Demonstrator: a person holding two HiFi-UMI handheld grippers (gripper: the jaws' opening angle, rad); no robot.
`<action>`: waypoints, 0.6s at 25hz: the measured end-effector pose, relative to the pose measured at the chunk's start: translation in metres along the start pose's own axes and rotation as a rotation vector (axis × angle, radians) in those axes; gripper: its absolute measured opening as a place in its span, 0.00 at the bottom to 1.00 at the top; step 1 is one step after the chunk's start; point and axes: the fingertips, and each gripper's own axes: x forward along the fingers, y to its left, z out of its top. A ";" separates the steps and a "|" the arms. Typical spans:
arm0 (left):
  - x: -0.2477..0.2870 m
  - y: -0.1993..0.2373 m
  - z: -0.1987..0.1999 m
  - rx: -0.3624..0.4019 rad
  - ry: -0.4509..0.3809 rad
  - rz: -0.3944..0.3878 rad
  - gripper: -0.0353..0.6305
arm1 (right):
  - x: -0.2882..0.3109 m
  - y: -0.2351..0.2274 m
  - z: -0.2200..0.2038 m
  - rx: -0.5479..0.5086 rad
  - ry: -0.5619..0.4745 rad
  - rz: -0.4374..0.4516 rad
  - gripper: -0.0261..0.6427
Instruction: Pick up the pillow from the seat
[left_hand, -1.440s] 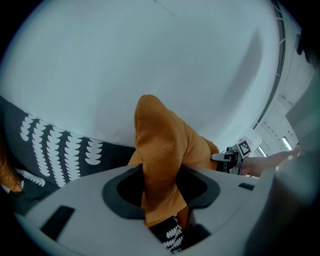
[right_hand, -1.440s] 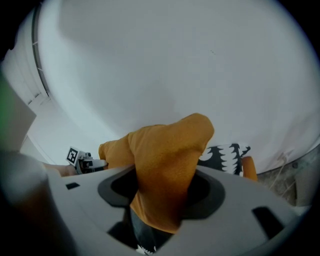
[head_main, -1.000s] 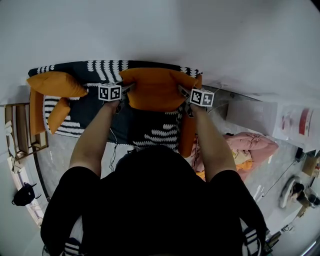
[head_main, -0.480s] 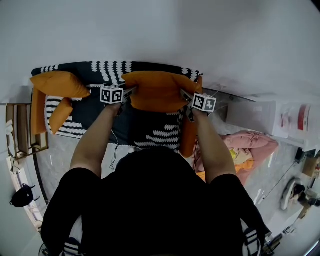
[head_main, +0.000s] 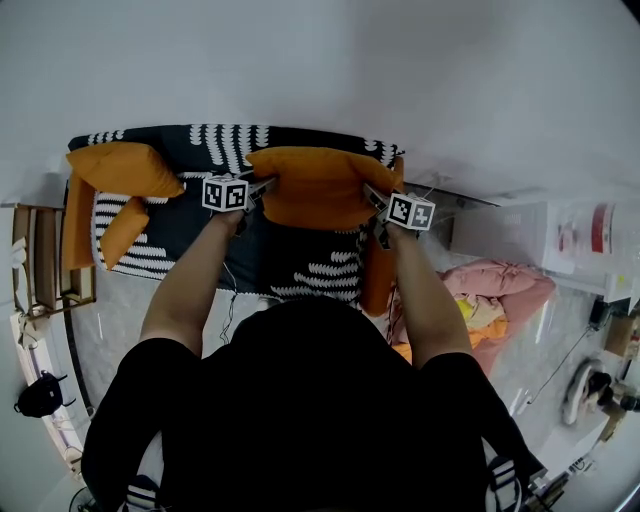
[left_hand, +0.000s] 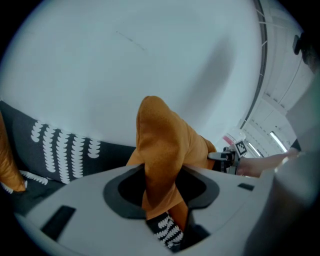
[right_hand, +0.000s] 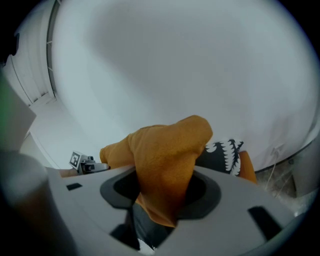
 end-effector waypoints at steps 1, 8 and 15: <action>-0.003 -0.002 0.000 0.006 -0.001 0.002 0.32 | -0.002 0.002 0.000 -0.001 -0.004 0.000 0.33; -0.027 -0.015 0.002 0.033 -0.026 -0.001 0.32 | -0.019 0.024 0.001 -0.016 -0.025 0.016 0.33; -0.049 -0.031 0.009 0.047 -0.070 -0.029 0.32 | -0.034 0.046 0.002 -0.029 -0.060 0.028 0.33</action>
